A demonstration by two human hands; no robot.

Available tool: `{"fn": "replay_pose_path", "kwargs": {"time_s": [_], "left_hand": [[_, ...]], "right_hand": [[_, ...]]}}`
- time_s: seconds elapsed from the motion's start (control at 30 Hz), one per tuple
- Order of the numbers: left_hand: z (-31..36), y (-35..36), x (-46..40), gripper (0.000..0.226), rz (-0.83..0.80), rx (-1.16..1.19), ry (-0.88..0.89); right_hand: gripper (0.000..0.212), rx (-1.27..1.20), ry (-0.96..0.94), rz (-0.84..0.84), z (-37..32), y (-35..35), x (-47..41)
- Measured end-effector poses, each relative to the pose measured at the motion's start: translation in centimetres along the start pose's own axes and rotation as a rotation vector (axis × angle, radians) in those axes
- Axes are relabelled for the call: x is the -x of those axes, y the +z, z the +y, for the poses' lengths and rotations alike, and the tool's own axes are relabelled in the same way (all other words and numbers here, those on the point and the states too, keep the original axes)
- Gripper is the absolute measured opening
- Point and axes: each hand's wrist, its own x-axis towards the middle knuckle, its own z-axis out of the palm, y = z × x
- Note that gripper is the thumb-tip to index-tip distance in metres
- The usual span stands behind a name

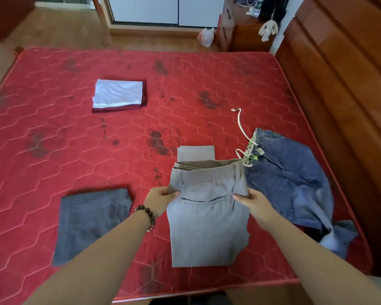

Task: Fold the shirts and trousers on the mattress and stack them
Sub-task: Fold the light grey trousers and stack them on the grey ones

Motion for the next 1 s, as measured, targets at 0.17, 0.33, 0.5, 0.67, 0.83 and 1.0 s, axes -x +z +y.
{"fn": "replay_pose_path", "kwargs": {"time_s": [0.17,0.33,0.5,0.67,0.83,1.0], "left_hand": [[-1.7,0.3,-6.3,0.019,0.019,-0.005,-0.030],[-2.9,0.8,-14.7,0.035,0.034,-0.043,-0.040],[-6.2,2.8,-23.9,0.017,0.133,-0.024,0.006],[-11.8,5.0,-28.0,0.019,0.152,0.049,-0.080],[-12.9,5.8,-28.1,0.030,0.168,0.251,-0.027],[-11.1,5.3,-29.5,0.035,0.170,0.415,0.052]], "right_hand": [[0.018,0.060,0.034,0.012,1.5,0.8,-6.6],[0.017,0.092,0.032,0.029,3.7,1.0,-15.0],[0.015,0.161,0.050,0.056,8.1,0.4,-25.1],[0.030,0.212,0.244,0.030,13.5,0.5,-30.2],[0.009,0.275,0.023,0.058,14.4,0.0,-29.9],[0.014,0.175,-0.119,0.152,12.8,0.0,-31.0]]}}
